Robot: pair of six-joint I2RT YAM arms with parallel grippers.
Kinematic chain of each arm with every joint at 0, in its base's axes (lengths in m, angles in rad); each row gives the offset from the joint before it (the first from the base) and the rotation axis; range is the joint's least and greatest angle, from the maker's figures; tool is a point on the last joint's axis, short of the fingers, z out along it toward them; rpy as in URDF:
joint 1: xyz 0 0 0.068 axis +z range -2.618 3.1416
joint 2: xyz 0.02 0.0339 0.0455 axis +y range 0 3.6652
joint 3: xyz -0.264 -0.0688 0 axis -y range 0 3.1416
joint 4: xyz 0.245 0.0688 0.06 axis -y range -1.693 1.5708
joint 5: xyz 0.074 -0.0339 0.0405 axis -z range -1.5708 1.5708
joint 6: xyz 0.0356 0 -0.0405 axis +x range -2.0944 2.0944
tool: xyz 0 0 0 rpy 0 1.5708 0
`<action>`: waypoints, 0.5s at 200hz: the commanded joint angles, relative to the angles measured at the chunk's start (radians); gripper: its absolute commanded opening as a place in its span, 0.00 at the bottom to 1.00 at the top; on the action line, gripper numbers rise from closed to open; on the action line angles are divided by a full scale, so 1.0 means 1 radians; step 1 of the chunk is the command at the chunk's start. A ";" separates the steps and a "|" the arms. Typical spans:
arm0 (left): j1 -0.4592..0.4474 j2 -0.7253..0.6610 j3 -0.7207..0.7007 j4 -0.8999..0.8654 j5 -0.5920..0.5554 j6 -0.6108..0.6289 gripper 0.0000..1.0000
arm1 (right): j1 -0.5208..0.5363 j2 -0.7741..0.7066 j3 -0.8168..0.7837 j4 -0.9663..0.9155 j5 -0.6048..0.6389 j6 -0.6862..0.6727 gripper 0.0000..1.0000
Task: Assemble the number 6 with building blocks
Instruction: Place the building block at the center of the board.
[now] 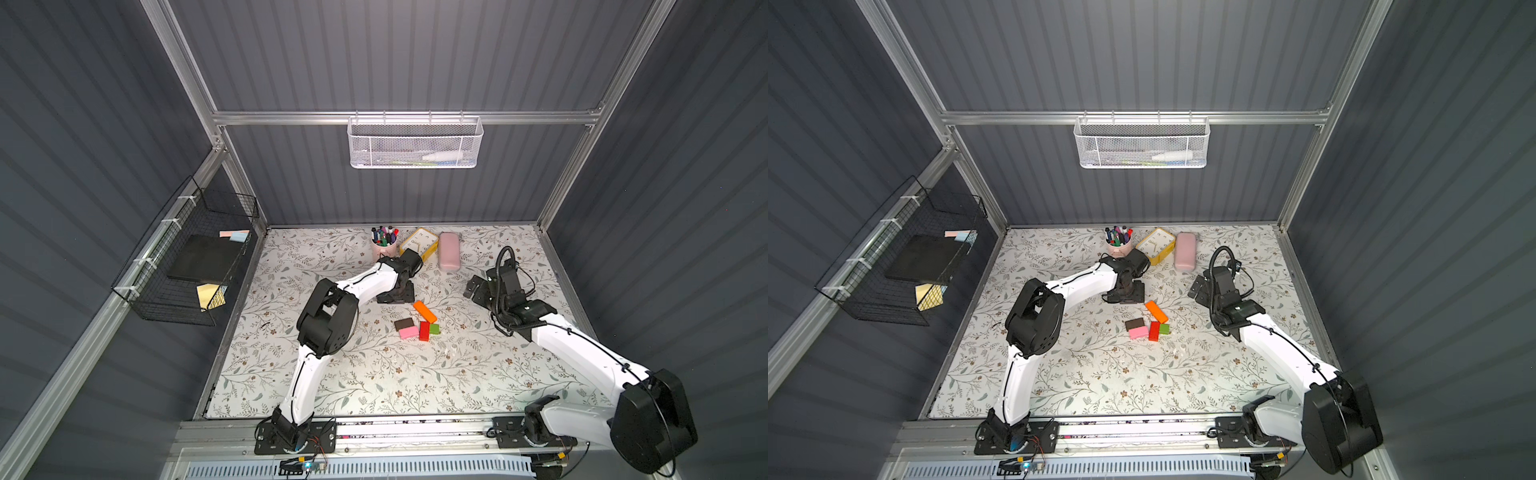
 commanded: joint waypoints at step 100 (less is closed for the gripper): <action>-0.025 -0.438 -0.363 0.037 0.095 -0.178 0.79 | -0.002 -0.001 0.012 -0.043 0.027 0.025 0.99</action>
